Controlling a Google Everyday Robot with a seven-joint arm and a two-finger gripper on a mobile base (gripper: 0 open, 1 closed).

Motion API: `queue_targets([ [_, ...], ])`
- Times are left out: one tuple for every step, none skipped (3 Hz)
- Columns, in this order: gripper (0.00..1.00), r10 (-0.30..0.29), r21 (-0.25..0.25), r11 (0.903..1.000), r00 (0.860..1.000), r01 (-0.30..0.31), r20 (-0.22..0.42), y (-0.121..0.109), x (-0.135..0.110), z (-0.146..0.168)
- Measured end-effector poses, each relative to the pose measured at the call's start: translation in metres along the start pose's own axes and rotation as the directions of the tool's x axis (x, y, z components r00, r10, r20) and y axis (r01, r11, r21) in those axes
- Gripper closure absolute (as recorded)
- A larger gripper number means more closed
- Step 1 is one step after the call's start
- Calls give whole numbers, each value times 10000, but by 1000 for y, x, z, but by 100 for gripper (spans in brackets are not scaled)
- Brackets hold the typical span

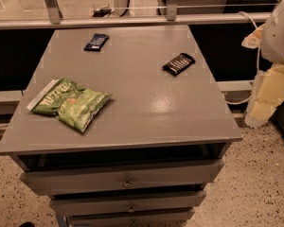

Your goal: Pick rxbar chocolate

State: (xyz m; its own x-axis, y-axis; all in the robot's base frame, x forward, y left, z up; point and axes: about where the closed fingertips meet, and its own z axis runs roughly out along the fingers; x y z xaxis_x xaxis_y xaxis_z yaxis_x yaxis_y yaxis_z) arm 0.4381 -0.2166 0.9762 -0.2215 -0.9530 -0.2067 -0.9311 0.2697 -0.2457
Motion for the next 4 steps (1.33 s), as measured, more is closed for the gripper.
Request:
queue_targets([
  [0, 0, 2, 10000, 10000, 0, 1, 0, 0, 0],
  [0, -118, 273, 9996, 9994, 109, 331, -3, -1, 5],
  [0, -289, 774, 9968, 9927, 199, 1171, -27, -6, 30],
  [0, -247, 1121, 9937, 9759, 3, 2168, -74, -20, 66],
])
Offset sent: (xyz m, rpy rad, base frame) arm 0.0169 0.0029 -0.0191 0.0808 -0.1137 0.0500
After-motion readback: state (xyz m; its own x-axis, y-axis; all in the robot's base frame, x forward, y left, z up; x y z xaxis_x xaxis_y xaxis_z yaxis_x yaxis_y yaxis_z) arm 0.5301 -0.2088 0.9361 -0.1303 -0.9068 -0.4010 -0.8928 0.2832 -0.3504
